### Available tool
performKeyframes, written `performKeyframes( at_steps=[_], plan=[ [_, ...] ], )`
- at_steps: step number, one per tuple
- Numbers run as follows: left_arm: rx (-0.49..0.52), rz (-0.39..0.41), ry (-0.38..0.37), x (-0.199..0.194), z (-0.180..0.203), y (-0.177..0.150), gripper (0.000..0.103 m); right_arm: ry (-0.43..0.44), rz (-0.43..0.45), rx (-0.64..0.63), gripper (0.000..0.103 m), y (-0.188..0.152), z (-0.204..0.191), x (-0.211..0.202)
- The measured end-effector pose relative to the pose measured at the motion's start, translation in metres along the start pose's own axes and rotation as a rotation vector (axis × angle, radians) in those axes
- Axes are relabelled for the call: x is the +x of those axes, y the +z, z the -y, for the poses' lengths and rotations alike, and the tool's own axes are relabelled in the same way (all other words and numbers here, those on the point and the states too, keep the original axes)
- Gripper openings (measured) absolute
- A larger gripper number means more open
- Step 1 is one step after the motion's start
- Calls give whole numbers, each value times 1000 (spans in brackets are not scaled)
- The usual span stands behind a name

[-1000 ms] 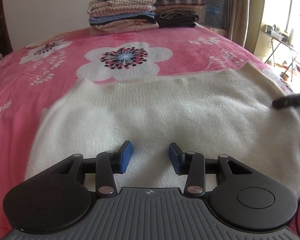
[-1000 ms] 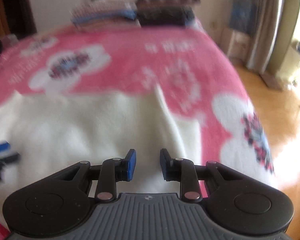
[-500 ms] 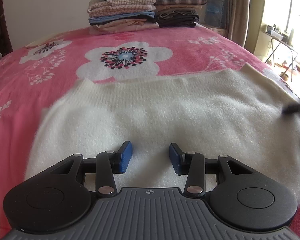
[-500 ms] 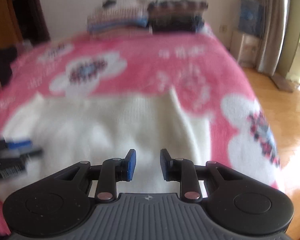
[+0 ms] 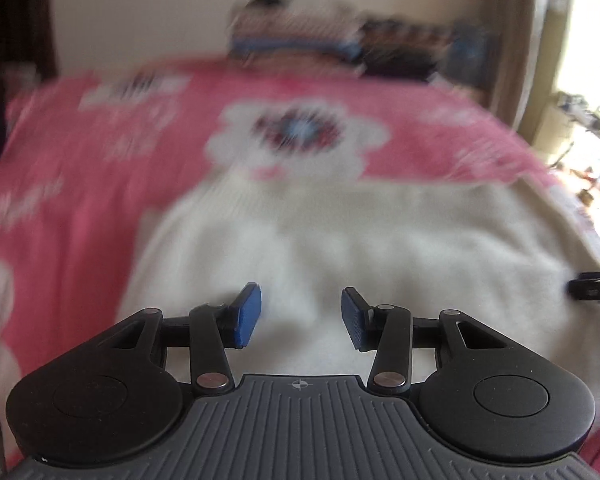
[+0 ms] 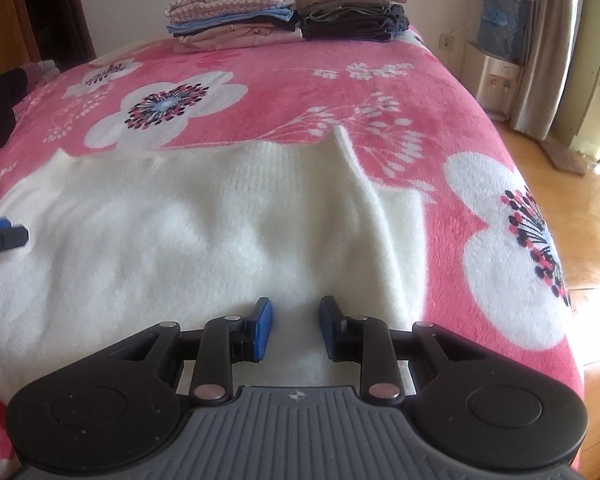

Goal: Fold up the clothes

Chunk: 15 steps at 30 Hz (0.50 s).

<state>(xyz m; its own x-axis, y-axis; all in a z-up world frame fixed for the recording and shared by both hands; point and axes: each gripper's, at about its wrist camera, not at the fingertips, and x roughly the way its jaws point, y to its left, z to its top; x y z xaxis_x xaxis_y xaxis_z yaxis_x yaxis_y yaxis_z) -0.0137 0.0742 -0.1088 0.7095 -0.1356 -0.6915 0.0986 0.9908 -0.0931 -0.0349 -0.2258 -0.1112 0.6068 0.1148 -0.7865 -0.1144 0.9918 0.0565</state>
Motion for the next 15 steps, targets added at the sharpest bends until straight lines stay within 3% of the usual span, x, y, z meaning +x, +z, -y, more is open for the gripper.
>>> performKeyframes(
  at_steps=[3, 10, 15],
  plan=[
    [-55, -17, -15, 5, -9, 0, 44, -4, -4, -5, 28, 1, -1, 0],
    [-53, -20, -18, 2, -9, -2, 44, 2, -29, 27, 28, 16, -2, -7],
    [-37, -21, -9, 3, -6, -2, 45, 112, 39, 95, 28, 36, -4, -18]
  ],
)
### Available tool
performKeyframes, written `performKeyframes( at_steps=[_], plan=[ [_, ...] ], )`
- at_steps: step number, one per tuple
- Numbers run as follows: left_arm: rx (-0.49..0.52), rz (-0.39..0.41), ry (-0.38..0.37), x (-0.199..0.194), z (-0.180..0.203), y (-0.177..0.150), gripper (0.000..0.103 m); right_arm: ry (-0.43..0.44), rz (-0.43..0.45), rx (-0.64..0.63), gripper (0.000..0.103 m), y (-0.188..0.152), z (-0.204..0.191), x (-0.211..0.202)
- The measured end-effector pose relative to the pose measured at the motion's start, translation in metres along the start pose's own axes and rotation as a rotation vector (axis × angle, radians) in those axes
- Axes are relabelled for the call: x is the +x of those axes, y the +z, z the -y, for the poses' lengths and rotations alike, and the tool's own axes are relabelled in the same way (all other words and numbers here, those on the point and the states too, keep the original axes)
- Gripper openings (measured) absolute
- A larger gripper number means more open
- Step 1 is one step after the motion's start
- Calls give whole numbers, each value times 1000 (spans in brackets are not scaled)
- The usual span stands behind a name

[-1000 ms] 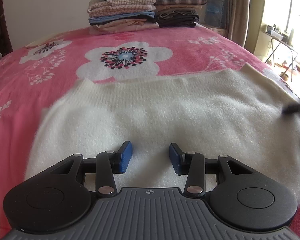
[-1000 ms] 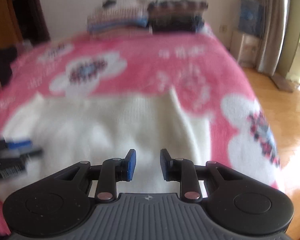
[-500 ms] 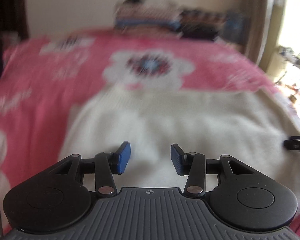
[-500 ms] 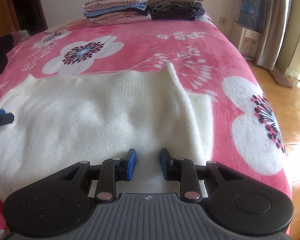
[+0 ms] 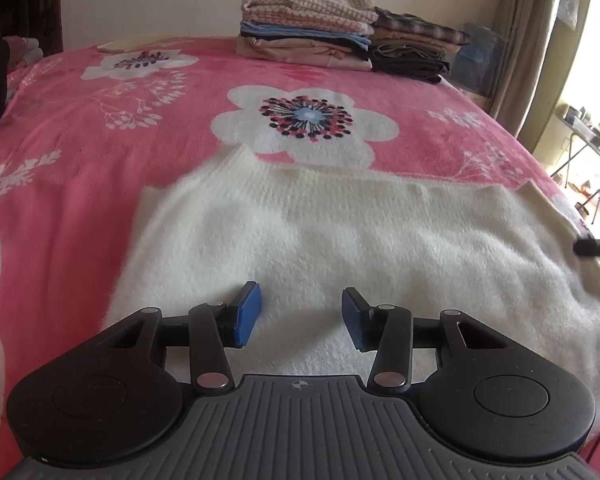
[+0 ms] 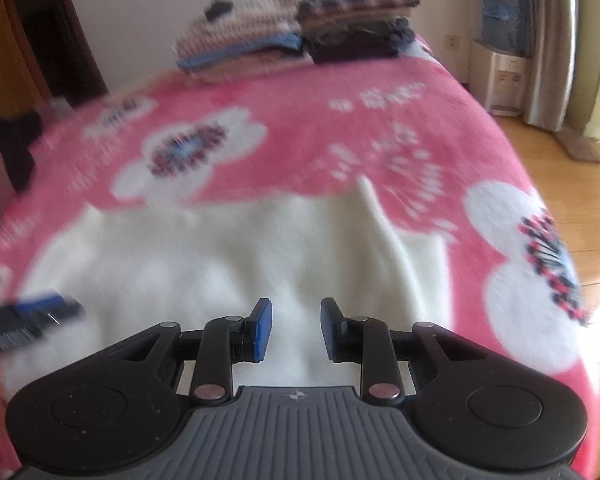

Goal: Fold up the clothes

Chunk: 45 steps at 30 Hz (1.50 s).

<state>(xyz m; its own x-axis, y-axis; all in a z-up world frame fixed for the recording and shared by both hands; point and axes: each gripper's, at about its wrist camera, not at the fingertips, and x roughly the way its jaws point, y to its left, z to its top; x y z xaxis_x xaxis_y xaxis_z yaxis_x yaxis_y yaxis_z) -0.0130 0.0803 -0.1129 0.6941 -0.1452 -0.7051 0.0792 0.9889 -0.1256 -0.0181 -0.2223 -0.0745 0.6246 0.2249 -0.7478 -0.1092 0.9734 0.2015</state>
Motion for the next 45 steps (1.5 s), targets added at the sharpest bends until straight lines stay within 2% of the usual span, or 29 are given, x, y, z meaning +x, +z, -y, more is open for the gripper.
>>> performKeyframes(
  at_steps=[3, 5, 8, 13, 14, 17, 23, 27, 31, 35, 37, 45],
  plan=[
    [8, 0, 4, 0, 1, -1, 45, 48, 6, 13, 28, 8, -6, 6],
    [8, 1, 4, 0, 1, -1, 45, 63, -37, -8, 28, 3, -10, 21],
    [-7, -2, -2, 0, -1, 0, 45, 50, -52, -70, 29, -18, -13, 45],
    [-61, 3, -7, -10, -6, 7, 45, 39, -46, -97, 29, -21, -17, 41],
    [-62, 9, -1, -13, -6, 9, 45, 40, -49, -93, 29, -21, -16, 41],
    [13, 83, 55, -31, 3, 13, 45, 39, -51, -95, 29, -21, -17, 40],
    [33, 137, 32, -41, 9, 25, 45, 40, -46, -90, 29, -22, -16, 41],
    [41, 110, -12, -26, 19, 31, 45, 38, -49, -89, 29, -21, -16, 41],
    [64, 58, -1, -4, 26, 28, 45, 35, -48, -89, 29, -21, -17, 41],
    [1, -56, 12, 23, 13, 19, 46, 34, -48, -91, 29, -22, -17, 41],
    [-21, -48, -6, 22, 8, 19, 46, 34, -49, -91, 29, -21, -17, 41],
    [1, -46, -1, 21, 10, 17, 46, 29, -45, -88, 30, -22, -18, 42]
  ],
)
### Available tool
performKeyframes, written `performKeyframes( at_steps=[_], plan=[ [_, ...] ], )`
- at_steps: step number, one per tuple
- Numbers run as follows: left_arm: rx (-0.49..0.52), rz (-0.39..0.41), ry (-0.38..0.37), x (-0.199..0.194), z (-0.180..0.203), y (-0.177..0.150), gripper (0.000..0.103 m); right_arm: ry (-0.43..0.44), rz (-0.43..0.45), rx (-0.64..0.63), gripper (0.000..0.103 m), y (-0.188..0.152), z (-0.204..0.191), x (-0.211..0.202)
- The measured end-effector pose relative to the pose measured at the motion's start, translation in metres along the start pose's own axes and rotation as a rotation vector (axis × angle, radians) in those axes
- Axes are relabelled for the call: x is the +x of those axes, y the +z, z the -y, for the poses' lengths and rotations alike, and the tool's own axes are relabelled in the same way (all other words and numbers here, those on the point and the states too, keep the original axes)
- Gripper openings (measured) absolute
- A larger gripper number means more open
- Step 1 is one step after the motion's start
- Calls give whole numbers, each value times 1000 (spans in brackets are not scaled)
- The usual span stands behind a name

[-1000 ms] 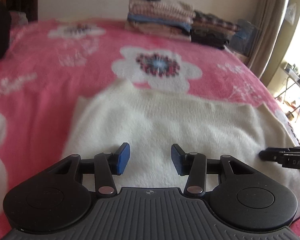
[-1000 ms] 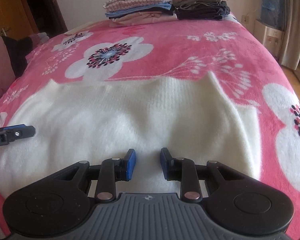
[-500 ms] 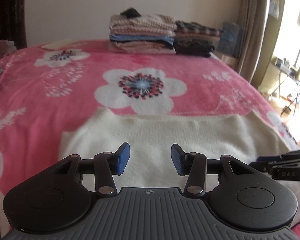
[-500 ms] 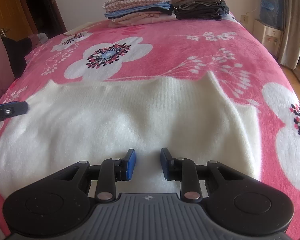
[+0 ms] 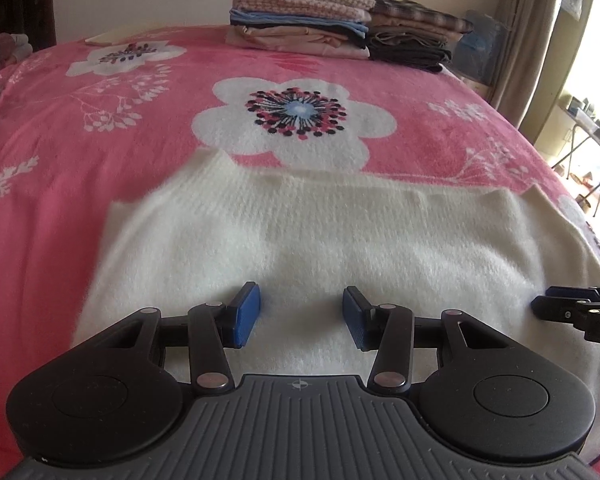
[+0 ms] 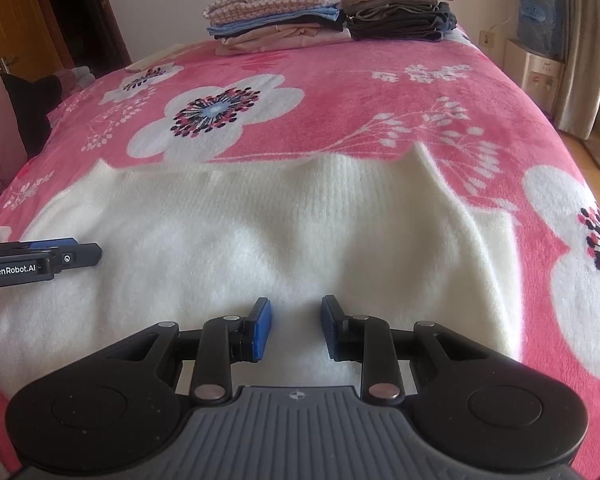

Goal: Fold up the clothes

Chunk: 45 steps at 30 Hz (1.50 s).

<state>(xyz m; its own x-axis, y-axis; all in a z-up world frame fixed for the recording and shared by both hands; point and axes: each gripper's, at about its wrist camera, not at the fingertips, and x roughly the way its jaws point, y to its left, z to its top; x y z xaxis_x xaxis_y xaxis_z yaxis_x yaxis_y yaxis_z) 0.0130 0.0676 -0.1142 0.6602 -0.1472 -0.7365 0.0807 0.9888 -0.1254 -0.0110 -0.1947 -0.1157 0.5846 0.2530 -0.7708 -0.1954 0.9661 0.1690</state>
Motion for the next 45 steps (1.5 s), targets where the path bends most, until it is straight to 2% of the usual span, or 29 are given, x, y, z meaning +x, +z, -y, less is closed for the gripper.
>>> performKeyframes(
  at_steps=[13, 16, 17, 20, 23, 26, 27, 33, 38, 42, 45],
  plan=[
    [19, -11, 0, 1, 1, 2, 46, -5, 3, 1, 30, -1, -1, 0],
    [63, -53, 64, -4, 9, 16, 46, -7, 2, 0, 30, -1, -1, 0],
    [80, -45, 91, -8, 12, 20, 46, -7, 2, 0, 30, -1, -1, 0],
    [119, -9, 101, -13, 20, 30, 46, -8, 6, 3, 30, -2, -1, 0],
    [102, -73, 103, 1, 22, 35, 46, -17, 0, -4, 30, -1, -4, 1],
    [78, -154, 128, 19, 21, 36, 47, -37, -42, -23, 30, 11, -8, -2],
    [75, -154, 129, 19, 21, 35, 48, -44, -58, -28, 30, 17, -9, -3],
    [99, -161, 134, 16, 23, 31, 49, -43, 11, -86, 30, 45, -21, -5],
    [105, -165, 129, 16, 22, 32, 49, -46, -67, -44, 30, 42, -12, 43],
    [118, -165, 128, 17, 22, 32, 50, -57, -80, -1, 31, 54, -17, 37],
    [122, -163, 131, 17, 23, 31, 50, -36, -28, -27, 31, 64, -27, 30]
  ],
)
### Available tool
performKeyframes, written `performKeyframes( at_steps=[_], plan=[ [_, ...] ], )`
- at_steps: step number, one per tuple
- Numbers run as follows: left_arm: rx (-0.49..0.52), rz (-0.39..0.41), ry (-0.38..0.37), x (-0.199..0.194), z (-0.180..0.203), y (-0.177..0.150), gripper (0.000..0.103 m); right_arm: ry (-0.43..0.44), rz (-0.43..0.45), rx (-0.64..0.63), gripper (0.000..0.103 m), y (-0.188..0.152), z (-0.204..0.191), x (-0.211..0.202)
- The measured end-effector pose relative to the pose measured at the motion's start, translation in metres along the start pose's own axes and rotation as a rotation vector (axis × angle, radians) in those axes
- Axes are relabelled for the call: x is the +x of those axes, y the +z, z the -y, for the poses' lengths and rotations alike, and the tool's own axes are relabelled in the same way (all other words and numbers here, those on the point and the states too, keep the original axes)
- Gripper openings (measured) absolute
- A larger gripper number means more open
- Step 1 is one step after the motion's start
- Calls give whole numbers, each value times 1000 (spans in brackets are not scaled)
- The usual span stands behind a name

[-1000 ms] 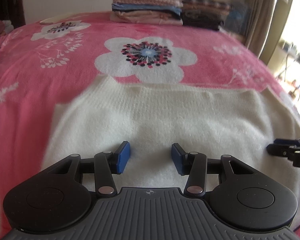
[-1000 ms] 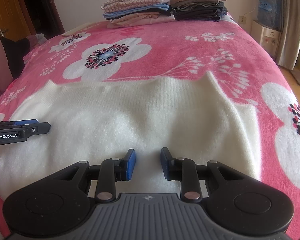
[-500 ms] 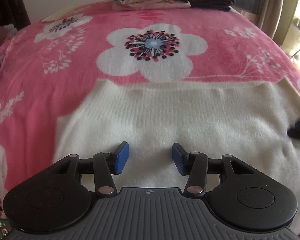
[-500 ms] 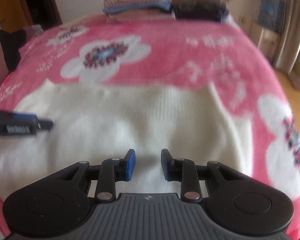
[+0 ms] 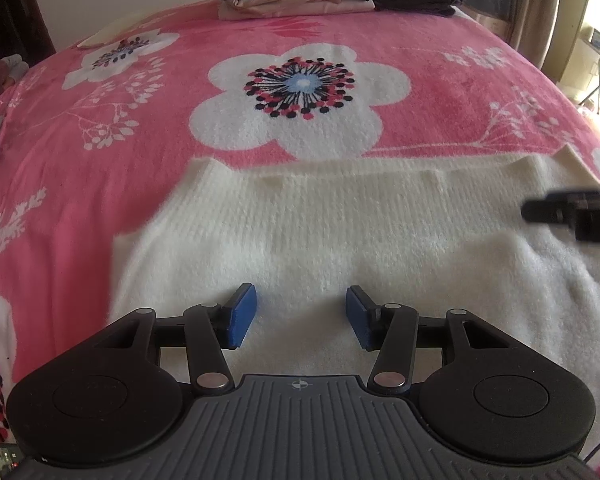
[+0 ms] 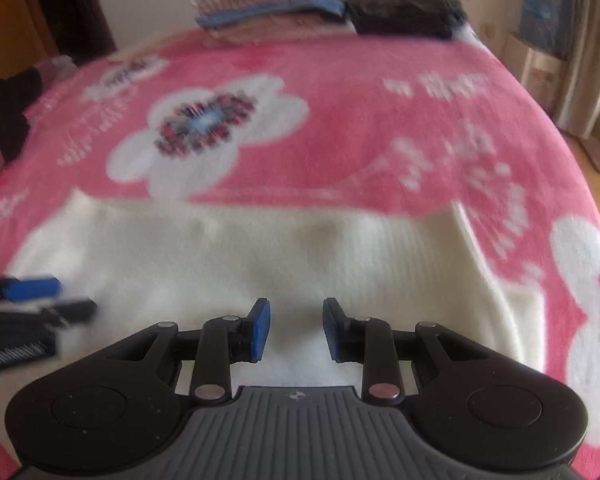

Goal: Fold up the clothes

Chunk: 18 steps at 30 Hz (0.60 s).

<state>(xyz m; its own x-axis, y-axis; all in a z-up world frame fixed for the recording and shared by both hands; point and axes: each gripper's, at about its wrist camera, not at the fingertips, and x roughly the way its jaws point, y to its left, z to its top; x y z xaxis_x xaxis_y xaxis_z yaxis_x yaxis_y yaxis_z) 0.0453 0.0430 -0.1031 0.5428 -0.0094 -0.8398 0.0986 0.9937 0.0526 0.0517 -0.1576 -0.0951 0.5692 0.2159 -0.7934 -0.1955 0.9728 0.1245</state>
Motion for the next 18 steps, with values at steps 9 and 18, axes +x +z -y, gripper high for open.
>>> performKeyframes(
  at_steps=[9, 18],
  plan=[
    [9, 0, 1, 1, 0, 0, 51, -1, -5, -27, 31, 0, -1, 44],
    [19, 9, 8, 1, 2, -2, 52, -5, 2, -42, 31, -5, -2, 41]
  ],
)
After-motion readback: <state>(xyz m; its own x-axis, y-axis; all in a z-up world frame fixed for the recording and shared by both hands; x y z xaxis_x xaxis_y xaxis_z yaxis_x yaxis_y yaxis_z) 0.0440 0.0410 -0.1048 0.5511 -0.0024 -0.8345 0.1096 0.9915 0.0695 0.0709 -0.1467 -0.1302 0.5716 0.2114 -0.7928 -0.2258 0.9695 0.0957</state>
